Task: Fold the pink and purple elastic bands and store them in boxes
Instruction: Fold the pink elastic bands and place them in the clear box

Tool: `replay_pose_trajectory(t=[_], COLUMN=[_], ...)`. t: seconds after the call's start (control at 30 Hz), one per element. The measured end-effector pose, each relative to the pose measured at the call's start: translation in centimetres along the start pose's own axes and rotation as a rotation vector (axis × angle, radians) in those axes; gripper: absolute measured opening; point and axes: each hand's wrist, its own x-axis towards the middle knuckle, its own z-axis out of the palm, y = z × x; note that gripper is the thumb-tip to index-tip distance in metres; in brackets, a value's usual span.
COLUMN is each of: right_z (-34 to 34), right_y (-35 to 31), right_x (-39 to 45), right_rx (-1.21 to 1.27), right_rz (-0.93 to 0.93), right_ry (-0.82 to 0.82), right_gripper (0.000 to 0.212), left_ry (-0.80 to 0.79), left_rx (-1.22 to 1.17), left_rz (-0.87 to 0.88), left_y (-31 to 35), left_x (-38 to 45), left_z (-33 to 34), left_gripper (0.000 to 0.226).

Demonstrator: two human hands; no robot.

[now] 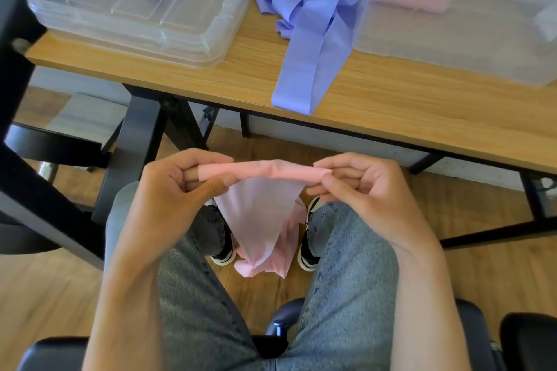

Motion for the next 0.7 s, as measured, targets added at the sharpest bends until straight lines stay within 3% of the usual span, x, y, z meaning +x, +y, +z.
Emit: replay_pose_trajectory(t=[0.17, 0.5, 0.7], right_z=[-0.53, -0.2, 0.38], right_y=[-0.06, -0.8, -0.94], right_x=[-0.35, -0.52, -0.46], right_rx=[0.06, -0.26, -0.129], right_rz=[0.057, -0.027, -0.066], right_ry=[-0.033, -0.014, 0.075], right_gripper=[0.034, 0.007, 0.014], left_ry=[-0.003, -0.023, 0.044], left_rx=[0.001, -0.007, -0.141], left_rz=[-0.001, -0.04, -0.028], left_y=[0.21, -0.05, 0.23], left_x=[-0.19, -0.42, -0.31], left_z=[-0.31, -0.74, -0.29], left_gripper=[0.026, 0.016, 0.017])
